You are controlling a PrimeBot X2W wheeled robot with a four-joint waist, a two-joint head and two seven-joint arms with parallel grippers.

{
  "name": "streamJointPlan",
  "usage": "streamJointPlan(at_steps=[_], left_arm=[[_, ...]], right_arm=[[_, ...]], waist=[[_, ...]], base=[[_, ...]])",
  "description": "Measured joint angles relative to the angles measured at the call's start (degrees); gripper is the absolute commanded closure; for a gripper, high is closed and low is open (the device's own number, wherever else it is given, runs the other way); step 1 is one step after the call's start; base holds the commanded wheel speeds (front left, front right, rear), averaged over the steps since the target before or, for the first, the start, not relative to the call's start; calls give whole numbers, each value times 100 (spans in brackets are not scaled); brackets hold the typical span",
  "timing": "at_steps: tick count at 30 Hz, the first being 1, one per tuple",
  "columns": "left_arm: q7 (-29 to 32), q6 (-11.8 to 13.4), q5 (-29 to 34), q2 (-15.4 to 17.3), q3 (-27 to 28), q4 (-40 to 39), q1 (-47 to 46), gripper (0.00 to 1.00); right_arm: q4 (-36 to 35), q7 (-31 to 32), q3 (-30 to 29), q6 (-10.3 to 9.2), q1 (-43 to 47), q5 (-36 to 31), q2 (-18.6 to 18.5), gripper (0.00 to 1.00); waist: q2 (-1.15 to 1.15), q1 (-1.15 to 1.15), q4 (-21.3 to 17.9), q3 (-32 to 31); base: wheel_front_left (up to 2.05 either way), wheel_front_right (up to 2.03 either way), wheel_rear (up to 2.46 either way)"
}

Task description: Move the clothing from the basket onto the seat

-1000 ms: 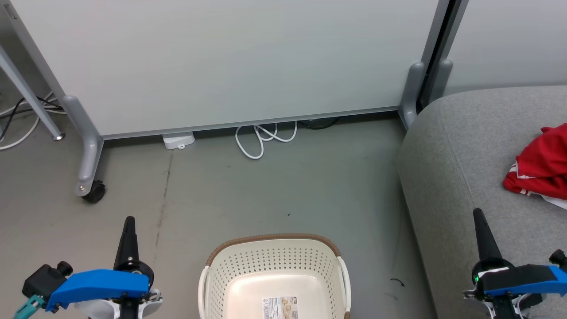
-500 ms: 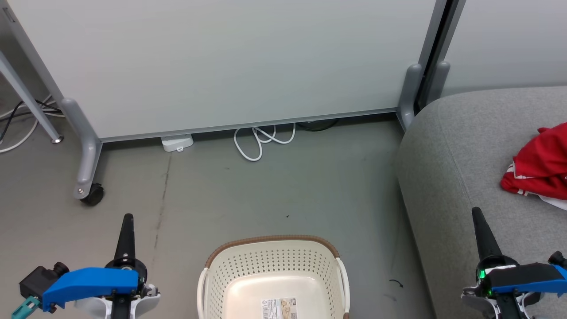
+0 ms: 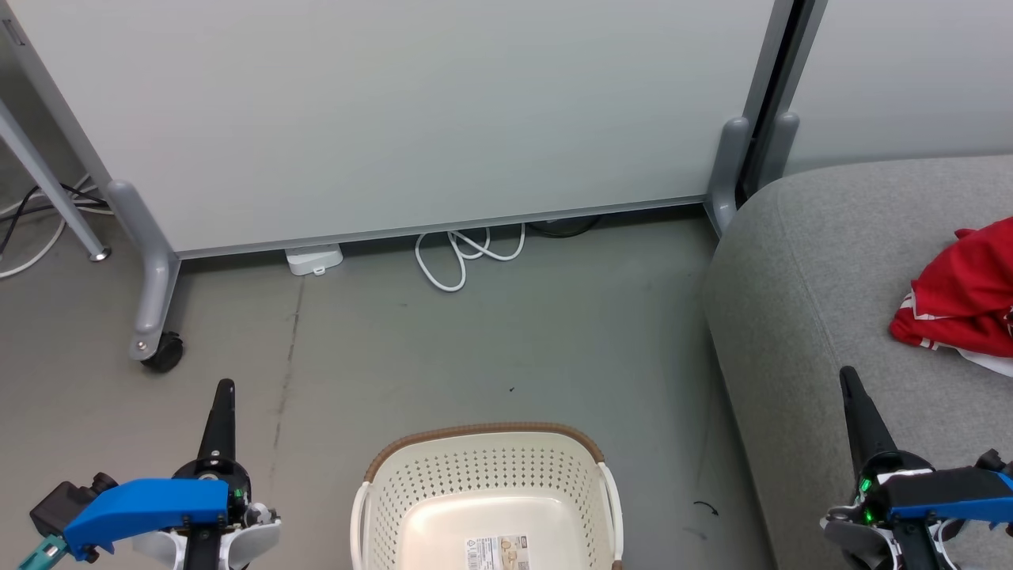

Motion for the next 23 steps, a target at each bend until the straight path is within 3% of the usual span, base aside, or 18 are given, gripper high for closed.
streamJointPlan(at_steps=[23], left_arm=[[256, -49, -1013, -7, 131, -24, -69, 100]], right_arm=[[19, 256, 1, 0, -59, 1058, -2, 100]], waist=[[0, 0, -48, -56]], base=[[0, 0, 0]])
